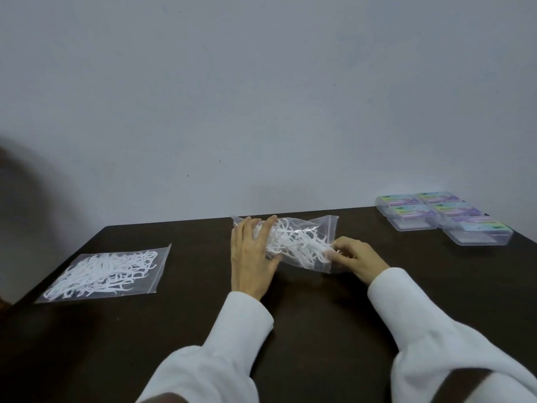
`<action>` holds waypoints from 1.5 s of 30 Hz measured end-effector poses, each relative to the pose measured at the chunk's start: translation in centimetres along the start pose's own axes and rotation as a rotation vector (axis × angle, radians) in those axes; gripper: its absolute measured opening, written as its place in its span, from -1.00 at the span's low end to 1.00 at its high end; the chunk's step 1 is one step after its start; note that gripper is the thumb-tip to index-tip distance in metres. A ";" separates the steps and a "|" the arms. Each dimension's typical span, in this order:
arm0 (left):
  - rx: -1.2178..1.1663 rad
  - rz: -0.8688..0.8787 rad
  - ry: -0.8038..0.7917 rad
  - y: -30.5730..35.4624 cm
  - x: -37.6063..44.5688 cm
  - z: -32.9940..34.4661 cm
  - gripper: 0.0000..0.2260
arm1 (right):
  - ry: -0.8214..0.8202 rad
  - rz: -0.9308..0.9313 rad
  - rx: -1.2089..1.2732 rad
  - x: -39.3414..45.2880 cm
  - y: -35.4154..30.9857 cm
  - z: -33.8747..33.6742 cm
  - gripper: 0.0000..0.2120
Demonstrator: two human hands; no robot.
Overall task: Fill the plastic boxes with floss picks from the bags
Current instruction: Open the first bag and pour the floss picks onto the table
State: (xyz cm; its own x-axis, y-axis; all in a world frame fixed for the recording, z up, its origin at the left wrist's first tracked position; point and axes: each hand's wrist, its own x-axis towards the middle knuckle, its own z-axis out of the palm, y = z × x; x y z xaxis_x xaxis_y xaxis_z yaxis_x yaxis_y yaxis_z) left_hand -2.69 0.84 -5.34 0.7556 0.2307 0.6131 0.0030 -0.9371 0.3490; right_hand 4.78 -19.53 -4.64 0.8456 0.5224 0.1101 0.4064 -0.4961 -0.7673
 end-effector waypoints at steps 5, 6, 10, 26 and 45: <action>-0.004 -0.019 0.012 -0.3 0.1 -0.1 -0.36 | 0.045 -0.063 -0.050 0.0 0.1 -0.1 -0.84; -0.002 -0.021 0.017 -0.4 0.1 -0.1 -0.36 | 0.054 -0.063 -0.055 0.1 0.1 -0.1 -0.81; -0.018 -0.046 0.076 -0.8 0.2 -0.3 -0.38 | 0.088 -0.056 -0.106 0.1 0.2 -0.5 -0.79; -0.007 -0.182 0.205 -1.8 0.5 -0.6 -0.37 | 0.045 0.100 -0.333 0.0 1.8 -2.0 -0.74; -0.067 -0.200 0.199 -1.6 0.5 -0.3 -0.38 | 0.238 -0.093 -0.271 -0.2 1.1 -1.3 -0.93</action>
State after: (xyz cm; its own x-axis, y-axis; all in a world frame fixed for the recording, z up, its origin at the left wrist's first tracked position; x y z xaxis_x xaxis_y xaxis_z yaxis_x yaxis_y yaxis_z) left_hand -2.51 2.52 -5.36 0.6008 0.4619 0.6524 0.0907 -0.8503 0.5184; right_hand 5.48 -21.08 -4.73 0.8444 0.4141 0.3399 0.5355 -0.6364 -0.5551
